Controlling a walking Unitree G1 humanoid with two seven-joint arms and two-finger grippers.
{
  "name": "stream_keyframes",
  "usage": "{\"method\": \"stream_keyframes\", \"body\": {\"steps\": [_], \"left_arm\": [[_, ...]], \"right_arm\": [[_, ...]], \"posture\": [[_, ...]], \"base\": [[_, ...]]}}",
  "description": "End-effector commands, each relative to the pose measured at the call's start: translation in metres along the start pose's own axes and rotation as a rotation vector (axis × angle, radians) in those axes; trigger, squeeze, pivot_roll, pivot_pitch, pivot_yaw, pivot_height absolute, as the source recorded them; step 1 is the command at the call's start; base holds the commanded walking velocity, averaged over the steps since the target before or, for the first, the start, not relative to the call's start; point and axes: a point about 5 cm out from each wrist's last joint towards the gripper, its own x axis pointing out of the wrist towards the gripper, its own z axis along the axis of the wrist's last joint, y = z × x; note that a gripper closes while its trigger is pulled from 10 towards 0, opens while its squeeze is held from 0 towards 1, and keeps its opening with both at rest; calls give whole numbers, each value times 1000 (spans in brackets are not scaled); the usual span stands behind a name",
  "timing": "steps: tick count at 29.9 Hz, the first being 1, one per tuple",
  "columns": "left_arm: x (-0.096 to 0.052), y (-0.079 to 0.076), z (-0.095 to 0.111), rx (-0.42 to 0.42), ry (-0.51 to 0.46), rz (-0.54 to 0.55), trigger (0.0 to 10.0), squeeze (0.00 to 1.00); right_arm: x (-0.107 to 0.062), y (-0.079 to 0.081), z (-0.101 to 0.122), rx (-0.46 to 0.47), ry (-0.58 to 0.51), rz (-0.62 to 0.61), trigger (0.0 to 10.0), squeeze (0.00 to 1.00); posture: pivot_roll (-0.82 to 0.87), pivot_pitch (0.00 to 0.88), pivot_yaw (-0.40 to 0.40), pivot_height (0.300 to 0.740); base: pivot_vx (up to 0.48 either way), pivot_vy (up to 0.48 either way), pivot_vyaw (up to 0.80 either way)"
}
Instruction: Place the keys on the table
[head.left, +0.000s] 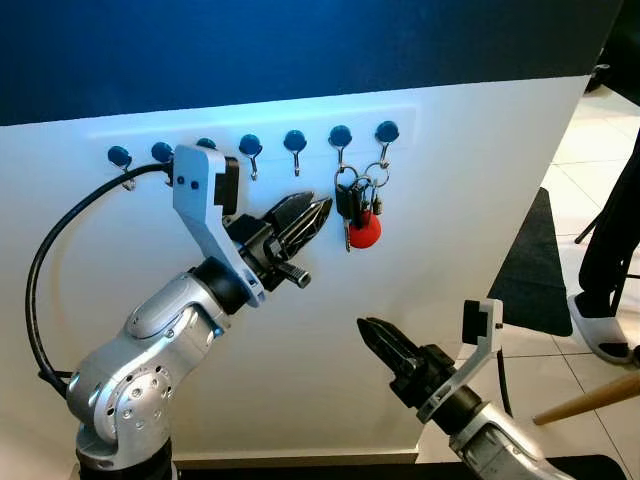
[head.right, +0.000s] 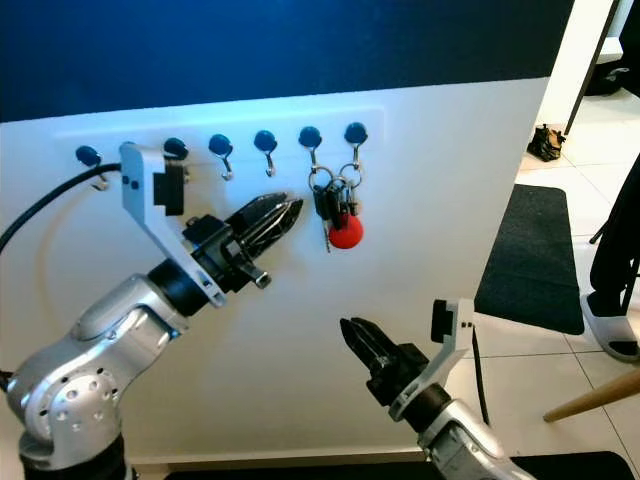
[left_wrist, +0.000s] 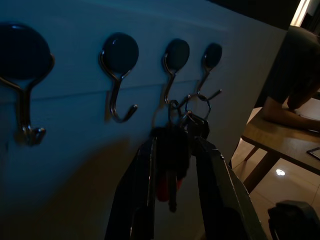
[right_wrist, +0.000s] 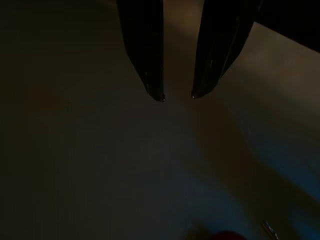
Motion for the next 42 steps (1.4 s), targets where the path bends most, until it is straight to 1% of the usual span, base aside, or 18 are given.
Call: {"method": "stream_keyframes", "body": {"steps": [1,4,12,28,42], "left_arm": [[3,1,-1,-5,2,17,10000,0],[7,3,-4,3,17,35,10000,0],[12,2,-5,3,19,50,10000,0],[13,3,-7,12,18,83,10000,0],[14,4,-6,4,11,85,10000,0]], "right_arm": [[-1,1,1,-7,-30,-5,10000,0],[0,7,11,-22,-69,33,10000,0],[-1,7,14,-41,-90,30,10000,0],[6,8,16,-35,-101,41,10000,0],[7,8,16,-39,-102,38,10000,0]], "posture": [[104,168,113,740],[94,166,119,740],[86,170,125,740],[92,172,116,740],[91,174,119,740]], "base": [[0,0,0],[0,0,0],[0,0,0],[0,0,0],[0,0,0]]}}
